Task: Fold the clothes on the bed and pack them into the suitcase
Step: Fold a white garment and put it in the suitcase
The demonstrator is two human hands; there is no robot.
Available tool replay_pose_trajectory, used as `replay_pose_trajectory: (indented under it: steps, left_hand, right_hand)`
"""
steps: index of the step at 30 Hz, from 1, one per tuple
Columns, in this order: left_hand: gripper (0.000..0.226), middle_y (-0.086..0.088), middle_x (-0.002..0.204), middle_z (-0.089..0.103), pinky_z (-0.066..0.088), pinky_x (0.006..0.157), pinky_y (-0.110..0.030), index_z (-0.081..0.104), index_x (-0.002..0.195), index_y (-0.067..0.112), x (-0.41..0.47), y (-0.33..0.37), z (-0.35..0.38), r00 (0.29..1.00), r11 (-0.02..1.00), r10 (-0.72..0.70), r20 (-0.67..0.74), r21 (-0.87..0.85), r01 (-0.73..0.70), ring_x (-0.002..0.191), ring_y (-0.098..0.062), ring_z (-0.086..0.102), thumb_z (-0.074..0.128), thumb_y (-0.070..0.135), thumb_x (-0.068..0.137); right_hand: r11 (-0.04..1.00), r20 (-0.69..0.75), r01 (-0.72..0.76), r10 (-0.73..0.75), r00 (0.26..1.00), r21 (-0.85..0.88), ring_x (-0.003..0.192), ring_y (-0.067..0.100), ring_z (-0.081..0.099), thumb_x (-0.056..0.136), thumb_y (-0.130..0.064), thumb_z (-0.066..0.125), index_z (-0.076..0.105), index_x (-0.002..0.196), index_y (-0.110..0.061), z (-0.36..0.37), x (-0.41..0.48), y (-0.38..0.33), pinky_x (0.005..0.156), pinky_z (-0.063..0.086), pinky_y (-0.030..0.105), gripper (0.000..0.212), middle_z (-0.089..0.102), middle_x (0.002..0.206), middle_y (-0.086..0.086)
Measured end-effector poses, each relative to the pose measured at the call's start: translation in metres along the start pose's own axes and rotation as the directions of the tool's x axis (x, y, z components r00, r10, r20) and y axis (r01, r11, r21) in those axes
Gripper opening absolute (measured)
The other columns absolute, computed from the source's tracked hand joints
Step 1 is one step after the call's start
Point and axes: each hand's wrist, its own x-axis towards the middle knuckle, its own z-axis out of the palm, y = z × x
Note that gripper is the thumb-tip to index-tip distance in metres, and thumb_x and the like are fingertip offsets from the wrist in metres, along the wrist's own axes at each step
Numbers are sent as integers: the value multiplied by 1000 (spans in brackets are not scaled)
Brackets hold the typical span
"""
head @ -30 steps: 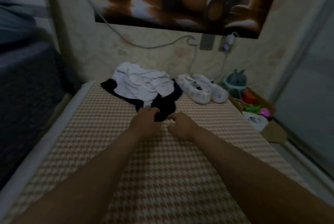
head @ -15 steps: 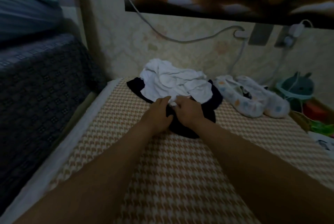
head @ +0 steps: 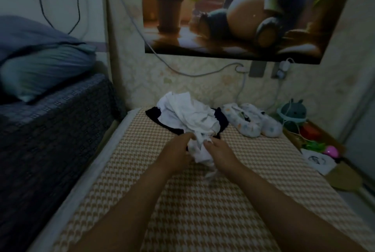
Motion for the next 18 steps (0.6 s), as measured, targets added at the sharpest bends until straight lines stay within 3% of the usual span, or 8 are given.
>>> replay_pose_trajectory:
  steps: [2,5,9,12,14,15,16,18]
  left_hand:
    - [45,-4,133,54,35,109,-34,55,130,17,-14,15,6,989,988,106,101,99,-116,123,-20,48,61,37,90]
    - [26,-9,119,62,43,95,-33,67,110,14,-30,34,5,961,973,2,275,220,-65,110,-27,56,54,32,95]
    - [28,-9,121,61,42,85,-27,63,116,9,-53,68,-12,841,962,-266,472,186,200,110,-26,55,48,26,99]
    - [31,-4,114,60,50,83,-31,65,118,17,-60,89,-26,635,891,-411,654,141,431,103,-24,58,58,35,94]
    - [37,-7,111,60,55,81,-36,62,126,10,-63,100,-28,417,778,-455,787,124,616,91,-23,61,60,26,93]
    - [31,-9,105,63,55,81,-37,64,122,7,-66,105,-29,367,749,-426,827,95,655,86,-24,63,56,19,93]
    - [25,-9,98,66,55,80,-37,68,112,8,-66,104,-29,405,758,-396,824,44,651,83,-24,65,52,12,93]
    - [22,-4,97,68,57,79,-36,69,96,18,-60,91,-26,665,860,-367,650,-35,509,89,-24,66,54,3,89]
  right_hand:
    - [963,140,-202,179,974,178,99,24,64,100,-29,49,68,103,-14,-7,-29,-4,87,53,36,24,69,106,7]
    - [887,311,-372,284,907,275,105,33,64,93,-30,61,71,106,-8,-18,-61,-10,94,51,43,28,70,110,16]
    - [965,56,-79,96,994,-249,65,18,48,93,-30,54,49,70,-15,-35,-74,-7,64,34,33,29,52,72,9]
    - [902,68,-36,73,995,-430,67,18,48,92,-30,53,49,70,-20,-42,-84,4,62,32,30,24,49,71,2]
    - [905,89,-32,76,993,-424,88,15,54,93,-28,57,65,99,-18,-40,-88,8,74,39,27,14,55,93,-3]
    - [904,112,-12,66,992,-427,98,14,52,92,-25,61,62,115,-13,-38,-88,9,80,40,25,26,53,105,-4]
    - [889,144,20,51,988,-456,108,15,51,89,-23,65,57,126,-8,-36,-86,11,85,40,24,41,52,118,-1]
    - [817,226,96,44,973,-569,129,19,42,82,-32,74,45,141,-14,-29,-76,22,103,35,27,68,43,143,4]
